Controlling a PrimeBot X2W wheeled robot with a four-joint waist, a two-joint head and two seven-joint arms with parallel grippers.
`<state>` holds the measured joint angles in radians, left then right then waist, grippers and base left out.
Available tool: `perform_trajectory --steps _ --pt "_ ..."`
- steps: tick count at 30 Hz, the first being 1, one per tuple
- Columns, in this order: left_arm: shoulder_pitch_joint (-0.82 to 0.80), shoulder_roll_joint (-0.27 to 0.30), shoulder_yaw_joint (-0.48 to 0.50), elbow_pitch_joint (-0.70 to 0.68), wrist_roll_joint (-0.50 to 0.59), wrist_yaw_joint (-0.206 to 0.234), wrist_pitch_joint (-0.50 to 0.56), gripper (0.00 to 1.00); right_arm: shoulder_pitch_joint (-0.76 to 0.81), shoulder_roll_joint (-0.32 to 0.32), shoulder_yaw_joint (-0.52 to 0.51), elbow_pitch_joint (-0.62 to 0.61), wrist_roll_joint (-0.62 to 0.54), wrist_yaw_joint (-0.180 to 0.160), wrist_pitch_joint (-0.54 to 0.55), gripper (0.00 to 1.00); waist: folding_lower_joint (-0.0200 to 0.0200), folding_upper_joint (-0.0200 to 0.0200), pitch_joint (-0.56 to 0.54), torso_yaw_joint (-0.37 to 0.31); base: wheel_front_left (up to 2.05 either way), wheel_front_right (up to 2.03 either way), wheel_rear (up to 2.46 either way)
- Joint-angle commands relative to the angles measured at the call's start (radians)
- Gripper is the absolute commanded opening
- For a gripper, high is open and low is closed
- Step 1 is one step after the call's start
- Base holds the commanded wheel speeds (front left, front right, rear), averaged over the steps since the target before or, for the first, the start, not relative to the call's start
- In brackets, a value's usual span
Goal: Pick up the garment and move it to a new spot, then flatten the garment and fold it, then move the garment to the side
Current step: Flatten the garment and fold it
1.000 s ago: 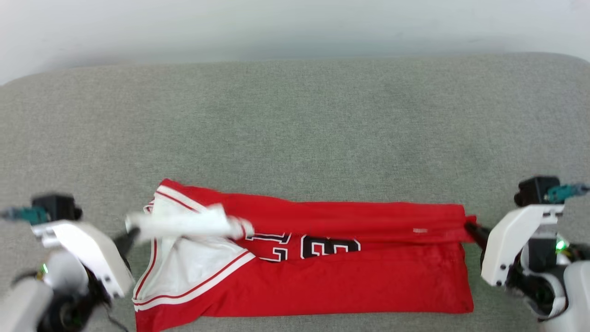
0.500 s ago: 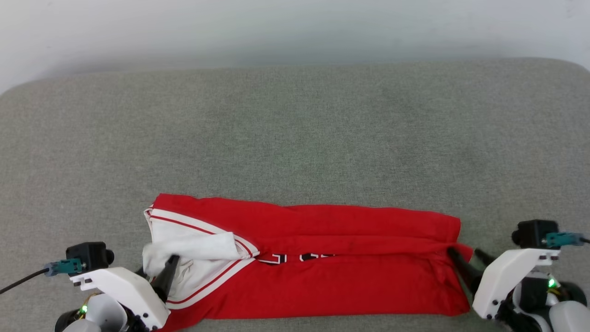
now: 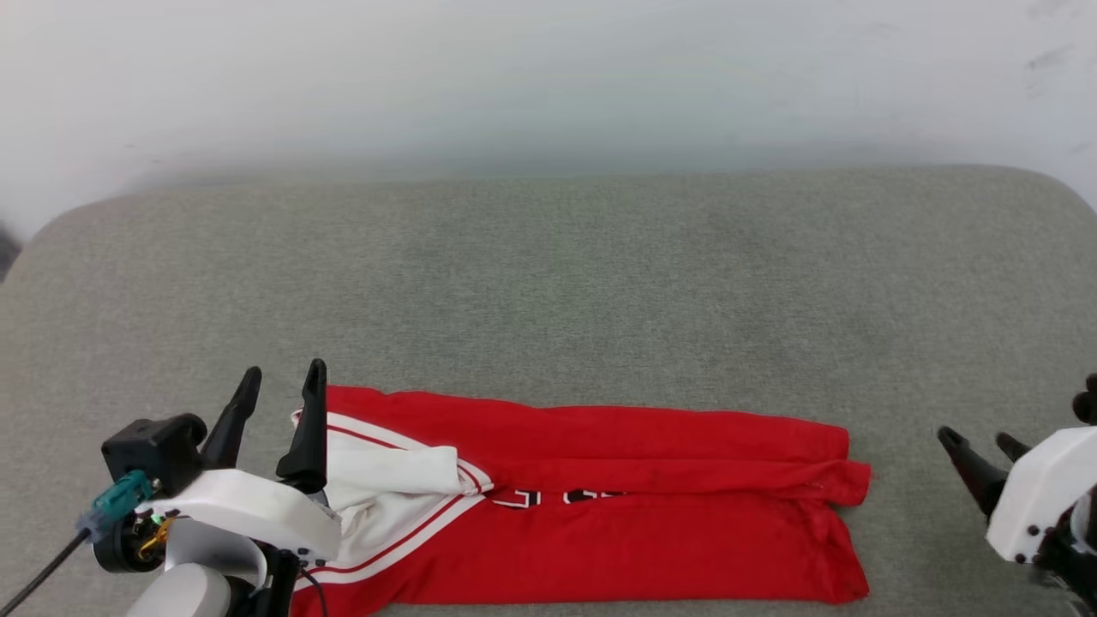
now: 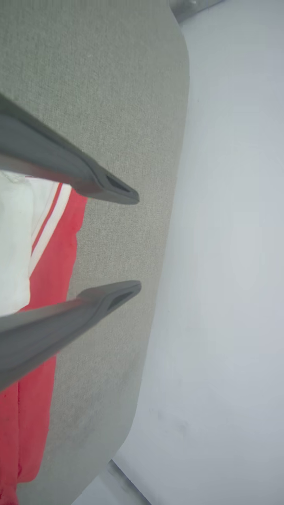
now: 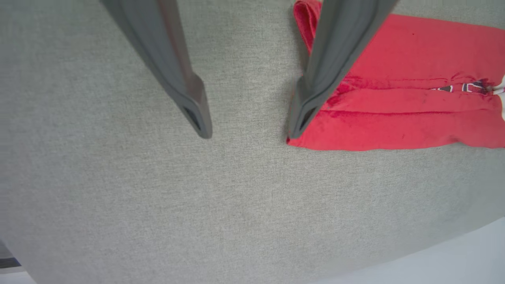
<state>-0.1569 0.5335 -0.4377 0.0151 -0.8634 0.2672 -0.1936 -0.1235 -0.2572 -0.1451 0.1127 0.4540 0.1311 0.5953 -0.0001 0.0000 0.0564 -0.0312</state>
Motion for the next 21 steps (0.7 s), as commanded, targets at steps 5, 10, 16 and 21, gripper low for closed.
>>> perform_trajectory --steps 5,10,16,21 --pt "0.021 0.006 -0.002 -0.064 0.087 0.047 -0.043 1.00 0.017 0.003 -0.039 0.007 -0.019 -0.001 0.131 1.00 0.0001 0.0000 -0.006 0.045 0.00 0.00 0.00" --pt "0.032 -0.001 -0.010 -0.128 0.135 0.079 -0.056 1.00 0.022 0.046 -0.041 0.034 -0.029 -0.001 0.207 1.00 0.0001 0.0000 0.016 0.090 0.00 0.00 0.00" --pt "0.022 -0.015 -0.026 -0.166 0.161 0.082 -0.058 1.00 -0.003 0.087 -0.012 0.127 -0.012 -0.001 0.218 1.00 0.0001 0.0000 0.053 0.144 0.00 0.00 0.00" --pt "0.006 -0.027 -0.035 -0.152 0.165 0.069 -0.061 1.00 -0.010 0.107 0.037 0.227 0.018 0.000 0.239 1.00 0.0001 0.0000 0.069 0.167 0.00 0.00 0.00"
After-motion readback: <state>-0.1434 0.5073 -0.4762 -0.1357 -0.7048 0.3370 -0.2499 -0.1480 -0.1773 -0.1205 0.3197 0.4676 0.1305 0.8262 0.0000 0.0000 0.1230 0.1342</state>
